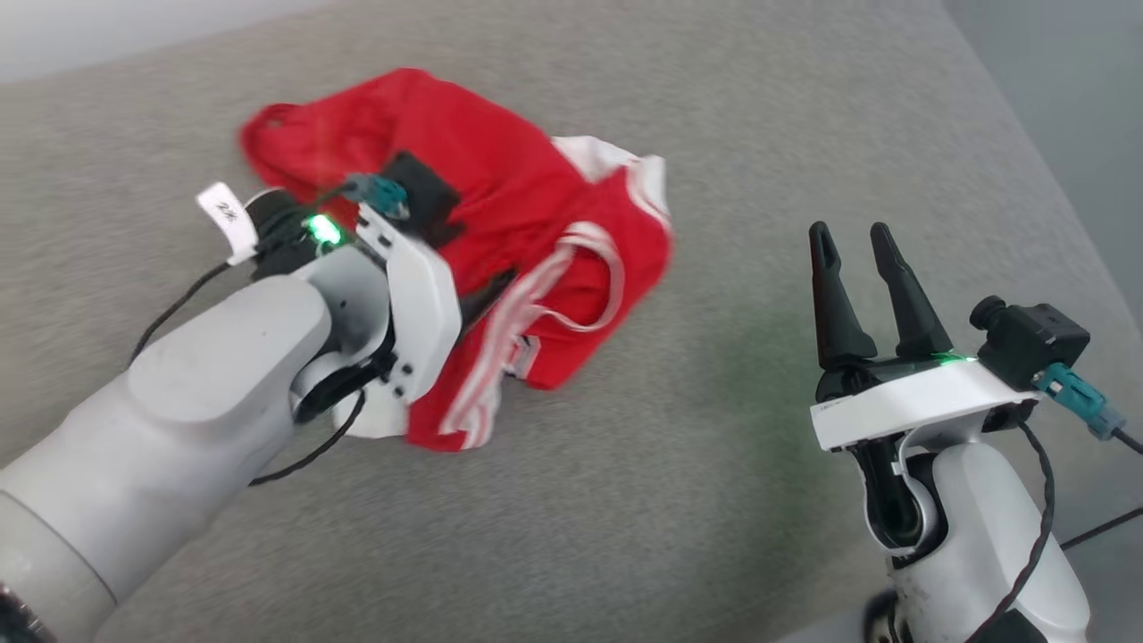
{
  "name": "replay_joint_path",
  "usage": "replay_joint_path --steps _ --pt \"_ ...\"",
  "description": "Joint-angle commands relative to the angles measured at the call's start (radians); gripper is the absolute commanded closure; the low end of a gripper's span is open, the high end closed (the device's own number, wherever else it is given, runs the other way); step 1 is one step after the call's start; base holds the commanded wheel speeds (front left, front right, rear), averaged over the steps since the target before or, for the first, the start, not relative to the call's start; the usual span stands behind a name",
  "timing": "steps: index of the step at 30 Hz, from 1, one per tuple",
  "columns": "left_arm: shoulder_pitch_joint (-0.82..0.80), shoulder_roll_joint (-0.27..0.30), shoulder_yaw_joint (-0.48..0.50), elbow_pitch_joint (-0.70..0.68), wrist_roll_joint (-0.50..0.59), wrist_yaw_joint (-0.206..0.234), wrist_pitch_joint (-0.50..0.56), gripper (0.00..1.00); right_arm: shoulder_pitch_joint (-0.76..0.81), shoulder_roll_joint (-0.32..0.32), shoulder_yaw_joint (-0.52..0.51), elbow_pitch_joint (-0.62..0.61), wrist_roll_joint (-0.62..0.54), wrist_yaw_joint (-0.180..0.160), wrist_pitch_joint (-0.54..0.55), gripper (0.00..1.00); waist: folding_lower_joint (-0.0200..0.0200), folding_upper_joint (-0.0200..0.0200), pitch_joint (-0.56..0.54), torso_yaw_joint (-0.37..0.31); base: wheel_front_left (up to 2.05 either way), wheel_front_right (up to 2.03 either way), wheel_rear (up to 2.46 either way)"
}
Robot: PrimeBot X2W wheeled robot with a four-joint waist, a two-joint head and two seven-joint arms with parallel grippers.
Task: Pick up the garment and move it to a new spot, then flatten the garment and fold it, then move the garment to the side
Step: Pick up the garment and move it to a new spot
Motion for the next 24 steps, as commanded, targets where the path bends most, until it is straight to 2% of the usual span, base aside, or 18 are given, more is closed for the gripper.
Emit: replay_joint_path --steps 1,9,10,13,17,24 --pt "-0.011 -0.009 0.006 -0.012 -0.035 0.004 -0.059 0.00 0.009 0.001 -0.007 0.006 -0.024 0.000 -0.002 0.00 0.0000 0.0000 -0.044 0.066 0.00 0.00 0.00" --pt "0.141 -0.016 0.071 0.047 -0.162 0.005 -0.326 0.00 0.032 -0.024 -0.018 0.033 -0.107 0.000 -0.002 0.00 0.0000 0.0000 -0.120 0.190 0.00 0.00 0.00" --pt "0.141 -0.016 0.071 0.047 -0.162 0.005 -0.326 0.00 0.032 -0.024 -0.018 0.033 -0.107 0.000 -0.002 0.00 0.0000 0.0000 -0.120 0.190 0.00 0.00 0.00" --pt "0.232 -0.035 0.118 0.097 -0.216 0.007 -0.392 0.00 0.044 -0.051 -0.024 0.048 -0.122 0.000 -0.002 0.00 0.0000 0.0000 -0.146 0.243 0.00 0.00 0.00" --pt "0.345 -0.059 0.192 0.143 -0.245 0.006 -0.423 0.00 0.065 -0.087 -0.035 0.061 -0.132 0.000 -0.002 0.00 0.0000 0.0000 -0.175 0.310 0.00 0.00 0.00" --pt "0.572 -0.091 0.502 0.131 -0.123 0.015 -0.423 0.00 0.113 -0.125 -0.042 0.078 -0.146 0.000 -0.002 0.00 0.0000 0.0000 -0.223 0.389 0.00 0.00 0.00"
